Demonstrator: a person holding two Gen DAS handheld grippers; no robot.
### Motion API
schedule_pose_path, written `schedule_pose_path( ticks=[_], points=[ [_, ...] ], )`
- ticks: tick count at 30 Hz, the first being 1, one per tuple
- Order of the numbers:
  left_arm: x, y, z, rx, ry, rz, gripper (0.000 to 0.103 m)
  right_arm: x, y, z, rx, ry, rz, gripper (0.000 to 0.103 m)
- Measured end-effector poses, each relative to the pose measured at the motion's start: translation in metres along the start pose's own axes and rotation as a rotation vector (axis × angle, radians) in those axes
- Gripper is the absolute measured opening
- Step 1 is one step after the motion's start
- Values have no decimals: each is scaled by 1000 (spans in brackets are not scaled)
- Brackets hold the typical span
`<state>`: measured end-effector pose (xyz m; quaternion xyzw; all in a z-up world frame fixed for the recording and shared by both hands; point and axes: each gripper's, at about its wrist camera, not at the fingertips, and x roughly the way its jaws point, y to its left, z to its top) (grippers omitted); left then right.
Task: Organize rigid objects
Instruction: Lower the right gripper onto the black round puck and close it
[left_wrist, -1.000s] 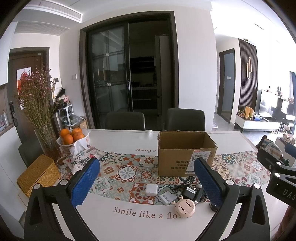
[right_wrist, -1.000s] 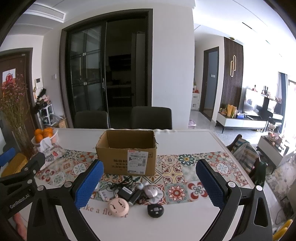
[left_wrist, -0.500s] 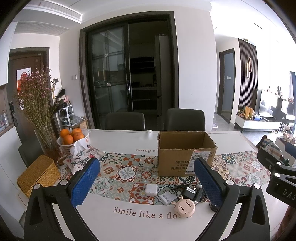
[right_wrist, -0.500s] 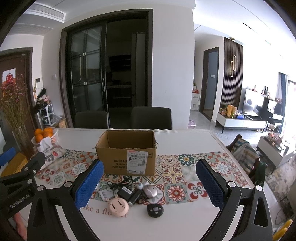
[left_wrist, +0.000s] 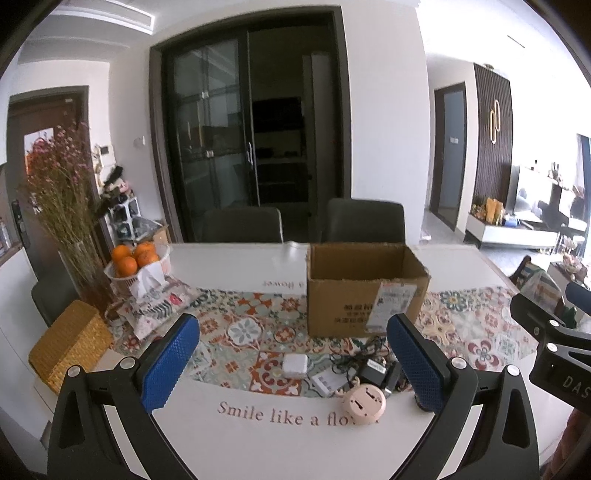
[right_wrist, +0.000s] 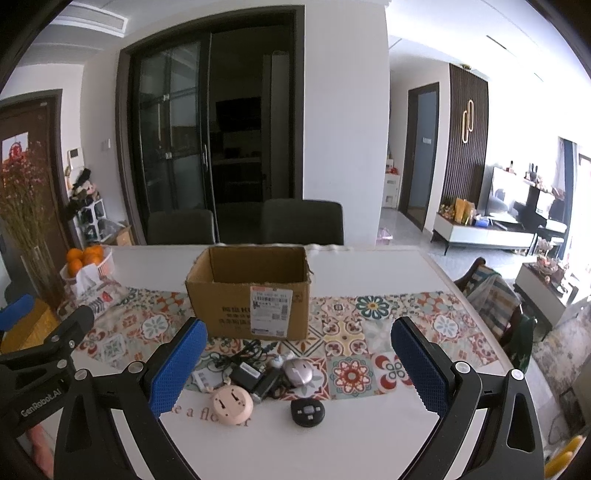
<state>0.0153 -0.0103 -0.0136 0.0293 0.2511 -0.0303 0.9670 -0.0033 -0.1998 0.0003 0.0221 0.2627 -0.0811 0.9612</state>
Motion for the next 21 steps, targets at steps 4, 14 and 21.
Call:
schedule_pose_path(
  ticks=[4,14,21],
  points=[
    [21,-9,-9,16,83,-34,103,22,-7,-9,4,72,9,100],
    [78,-35,-42,59,291,-50,103,82,-18,-43,-1,274,25,100],
    [118,-45,-72,87,423,-61,103,130,-23,-76,-14,444,50,100]
  ],
)
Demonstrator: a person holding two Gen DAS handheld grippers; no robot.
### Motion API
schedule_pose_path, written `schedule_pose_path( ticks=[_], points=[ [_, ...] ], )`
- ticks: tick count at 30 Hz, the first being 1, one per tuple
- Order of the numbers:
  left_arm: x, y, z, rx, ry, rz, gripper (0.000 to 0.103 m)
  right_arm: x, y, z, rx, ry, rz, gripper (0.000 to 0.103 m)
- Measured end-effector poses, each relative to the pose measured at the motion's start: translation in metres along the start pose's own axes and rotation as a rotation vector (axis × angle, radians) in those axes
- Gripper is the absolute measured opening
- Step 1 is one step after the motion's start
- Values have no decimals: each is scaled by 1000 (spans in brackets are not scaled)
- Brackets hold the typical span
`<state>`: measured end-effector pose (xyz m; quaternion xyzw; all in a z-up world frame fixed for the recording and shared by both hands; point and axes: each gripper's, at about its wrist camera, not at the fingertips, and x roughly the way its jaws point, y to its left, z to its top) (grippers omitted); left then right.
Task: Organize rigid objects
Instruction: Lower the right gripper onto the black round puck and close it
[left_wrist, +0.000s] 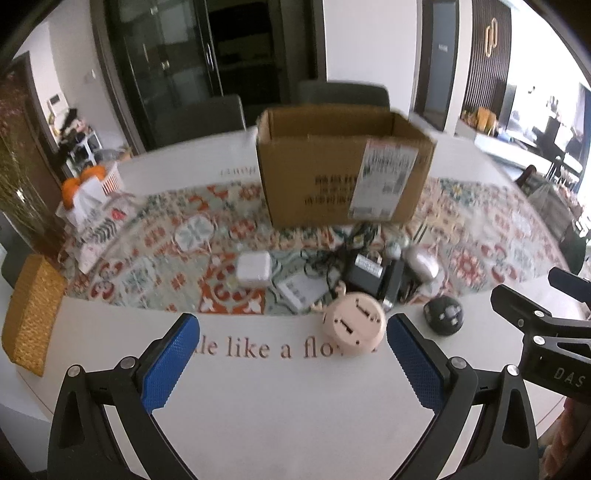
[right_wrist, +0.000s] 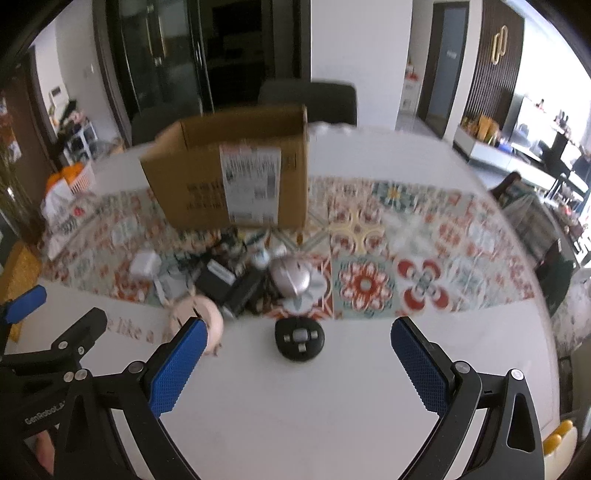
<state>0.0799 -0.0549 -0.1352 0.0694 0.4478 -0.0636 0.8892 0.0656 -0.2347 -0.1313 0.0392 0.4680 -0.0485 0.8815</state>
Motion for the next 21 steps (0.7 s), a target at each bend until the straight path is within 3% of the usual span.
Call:
schedule_pose_path(
  ticks=[11,21],
  points=[
    [58,-9,-12,11,95,-5,103,74,-1,-10,-35,163,22,99],
    [89,-17,-18,14,153,23,103,123,-7,-18,-25,257,49,83]
  ],
)
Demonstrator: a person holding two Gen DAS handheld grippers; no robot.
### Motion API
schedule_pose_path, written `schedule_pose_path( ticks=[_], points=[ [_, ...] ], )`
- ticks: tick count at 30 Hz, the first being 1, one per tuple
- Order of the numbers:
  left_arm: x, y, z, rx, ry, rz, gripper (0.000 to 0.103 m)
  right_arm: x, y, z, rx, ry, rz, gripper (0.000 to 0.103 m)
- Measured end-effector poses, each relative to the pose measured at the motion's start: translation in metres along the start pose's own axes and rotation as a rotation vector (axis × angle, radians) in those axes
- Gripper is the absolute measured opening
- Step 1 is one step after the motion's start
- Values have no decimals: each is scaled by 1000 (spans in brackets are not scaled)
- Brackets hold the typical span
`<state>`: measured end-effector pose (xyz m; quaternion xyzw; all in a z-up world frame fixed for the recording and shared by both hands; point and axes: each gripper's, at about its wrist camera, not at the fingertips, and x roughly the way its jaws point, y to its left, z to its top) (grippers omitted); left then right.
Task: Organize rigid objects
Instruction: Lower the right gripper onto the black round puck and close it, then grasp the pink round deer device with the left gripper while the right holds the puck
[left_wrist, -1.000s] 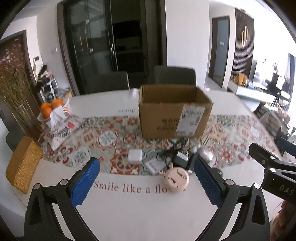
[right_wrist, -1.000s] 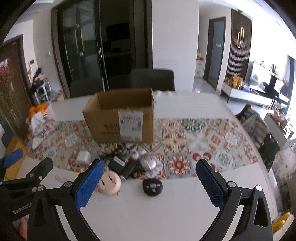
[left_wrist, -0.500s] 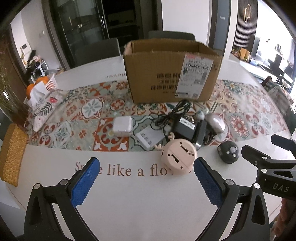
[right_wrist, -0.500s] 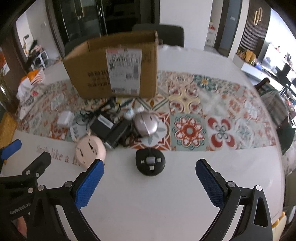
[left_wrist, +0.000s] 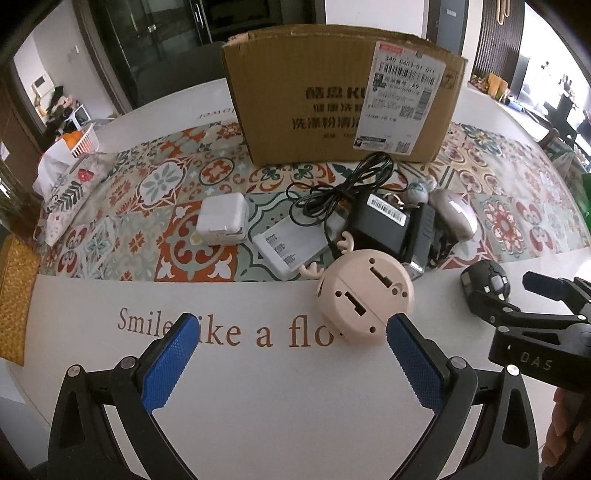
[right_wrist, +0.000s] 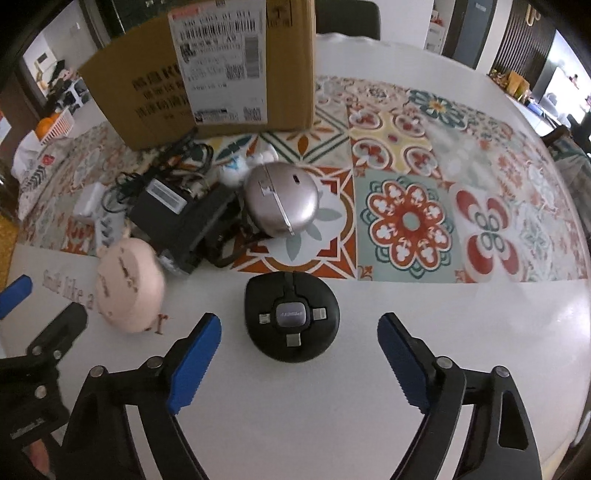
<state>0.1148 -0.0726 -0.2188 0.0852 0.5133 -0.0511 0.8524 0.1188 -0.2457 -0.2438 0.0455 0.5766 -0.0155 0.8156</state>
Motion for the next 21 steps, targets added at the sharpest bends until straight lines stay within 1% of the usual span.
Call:
schedule_pose_path(
  ticks=[1,5,7,9,11,15,21],
  points=[
    [1,0,0,0,3,5,103,3,0,1,-1,6,5,81],
    [7,0,0,-6,14,8,103,12,0,2,1,15,13,79],
    [9,0,0,-7,17,13,103,15,0,3,-5,19,12,72],
    [10,0,0,-9,19,13,103,19,0,5,-5,25,15,68],
    [10,0,1,-10,19,12,103,19,2,5,-11,19,14,66],
    [10,-2,0,-2,14,2,103,18,2,6,-20,6,5,56],
    [7,-7,-1,20,1,-26,103,13,-1,1,1,-6,21,56]
  ],
)
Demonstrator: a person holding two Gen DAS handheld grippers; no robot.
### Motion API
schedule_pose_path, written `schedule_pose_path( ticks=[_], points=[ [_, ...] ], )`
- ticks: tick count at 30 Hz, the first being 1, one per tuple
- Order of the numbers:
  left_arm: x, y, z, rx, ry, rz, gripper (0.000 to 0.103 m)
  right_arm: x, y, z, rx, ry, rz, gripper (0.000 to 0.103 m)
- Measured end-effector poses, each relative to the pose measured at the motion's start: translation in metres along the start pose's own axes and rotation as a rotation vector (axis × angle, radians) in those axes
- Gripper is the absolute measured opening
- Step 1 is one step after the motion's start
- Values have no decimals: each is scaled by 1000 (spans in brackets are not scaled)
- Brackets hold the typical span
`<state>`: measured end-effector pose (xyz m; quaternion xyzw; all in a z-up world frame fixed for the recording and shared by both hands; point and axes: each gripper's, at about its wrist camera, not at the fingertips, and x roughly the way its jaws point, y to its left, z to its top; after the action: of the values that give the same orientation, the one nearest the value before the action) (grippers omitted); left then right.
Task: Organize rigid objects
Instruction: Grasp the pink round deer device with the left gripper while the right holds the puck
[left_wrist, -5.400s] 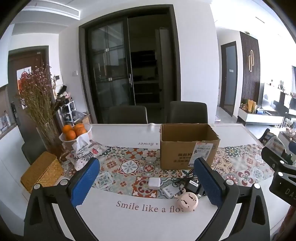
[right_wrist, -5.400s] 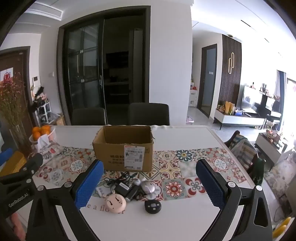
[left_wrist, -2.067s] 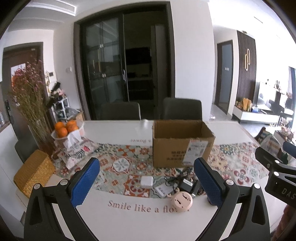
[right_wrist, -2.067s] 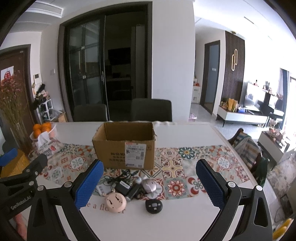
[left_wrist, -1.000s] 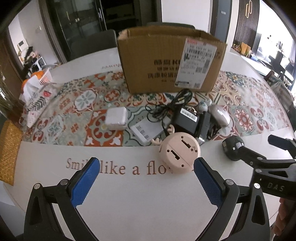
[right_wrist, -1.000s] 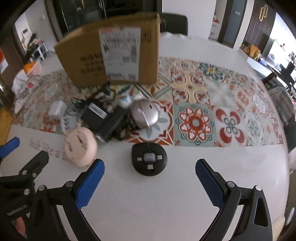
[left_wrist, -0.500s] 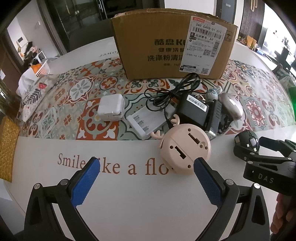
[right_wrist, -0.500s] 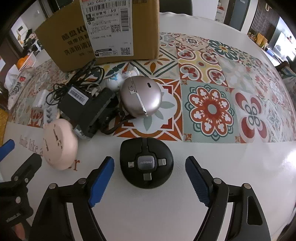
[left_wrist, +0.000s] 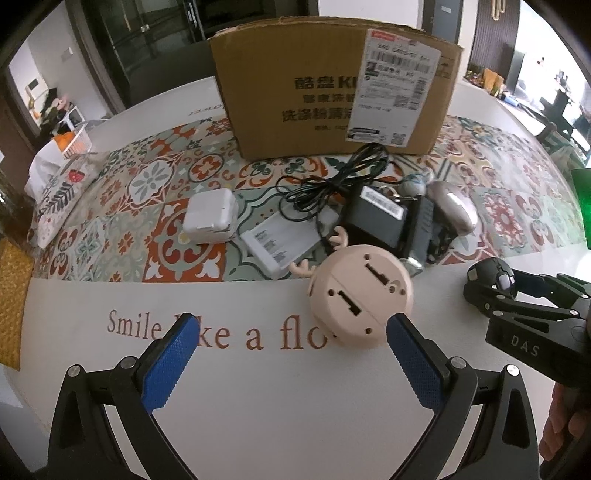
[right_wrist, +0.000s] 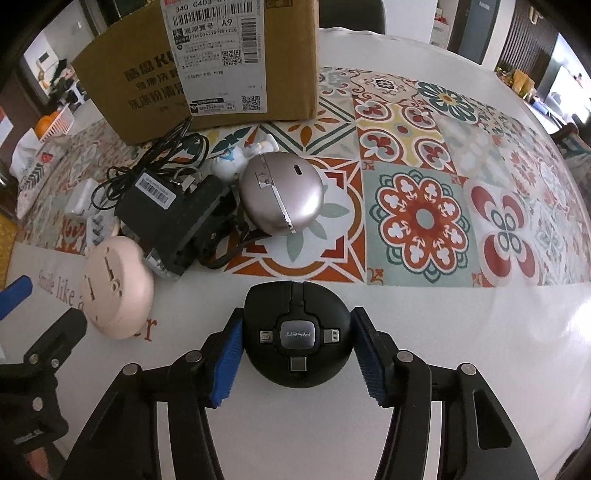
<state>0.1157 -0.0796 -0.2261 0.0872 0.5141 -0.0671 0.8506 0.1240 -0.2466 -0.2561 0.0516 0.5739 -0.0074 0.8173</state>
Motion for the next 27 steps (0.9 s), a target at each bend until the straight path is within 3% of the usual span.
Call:
schedule_pose_path(
  ticks=[8,20,27],
  points=[
    [-4,-13,-2,12,-30,-56,103,-28,-10,-8,8,-59,-11,56],
    [35,-31,6,0,39,-94,95,-22,-19,-7,26,-33,-6,56],
    [46,-27,12,-38,65,-122,81,-18,-15,-1,20,-29,14,56]
  ],
)
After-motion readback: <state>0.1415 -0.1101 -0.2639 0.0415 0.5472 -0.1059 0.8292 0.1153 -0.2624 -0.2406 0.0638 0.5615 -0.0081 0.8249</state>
